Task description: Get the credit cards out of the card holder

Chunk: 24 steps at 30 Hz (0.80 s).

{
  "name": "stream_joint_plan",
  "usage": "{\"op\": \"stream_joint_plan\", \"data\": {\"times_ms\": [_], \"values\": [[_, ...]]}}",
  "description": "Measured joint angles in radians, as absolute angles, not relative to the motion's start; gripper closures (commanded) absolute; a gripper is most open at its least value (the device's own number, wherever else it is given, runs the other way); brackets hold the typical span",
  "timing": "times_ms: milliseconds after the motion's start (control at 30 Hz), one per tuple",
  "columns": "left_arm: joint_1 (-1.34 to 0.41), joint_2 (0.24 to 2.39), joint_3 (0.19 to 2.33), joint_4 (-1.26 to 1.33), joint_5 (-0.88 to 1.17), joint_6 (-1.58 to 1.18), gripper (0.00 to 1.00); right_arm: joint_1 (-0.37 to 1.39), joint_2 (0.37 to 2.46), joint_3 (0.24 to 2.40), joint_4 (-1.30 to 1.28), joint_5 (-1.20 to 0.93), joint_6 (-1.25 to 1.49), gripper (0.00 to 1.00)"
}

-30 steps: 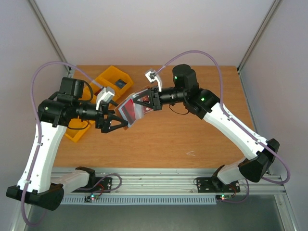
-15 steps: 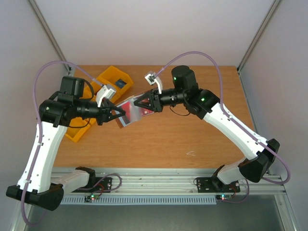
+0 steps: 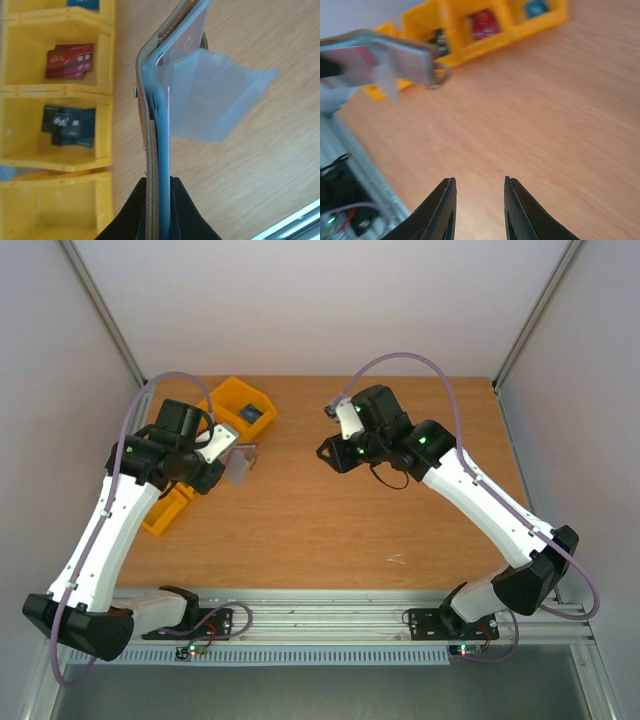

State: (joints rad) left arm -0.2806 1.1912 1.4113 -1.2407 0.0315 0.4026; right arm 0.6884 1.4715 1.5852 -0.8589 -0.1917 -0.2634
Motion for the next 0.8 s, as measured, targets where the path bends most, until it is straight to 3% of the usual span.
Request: {"op": "stream_joint_plan", "data": {"times_ms": [167, 367, 633, 800], "values": [[-0.292, 1.211, 1.445, -1.28, 0.062, 0.415, 1.0, 0.791, 1.47, 1.578, -0.719, -0.426, -0.272, 0.72], [-0.263, 1.219, 1.523, -1.315, 0.363, 0.346, 1.0, 0.826, 1.482, 1.524, -0.429, -0.669, -0.144, 0.76], [-0.207, 1.224, 1.578, -1.327, 0.706, 0.269, 1.0, 0.825, 1.517, 1.535, -0.464, -0.596, -0.117, 0.82], [-0.19, 1.222, 1.584, -1.332, 0.879, 0.271, 1.0, 0.795, 1.514, 1.55, -0.558, -0.558, -0.162, 0.74]]}}
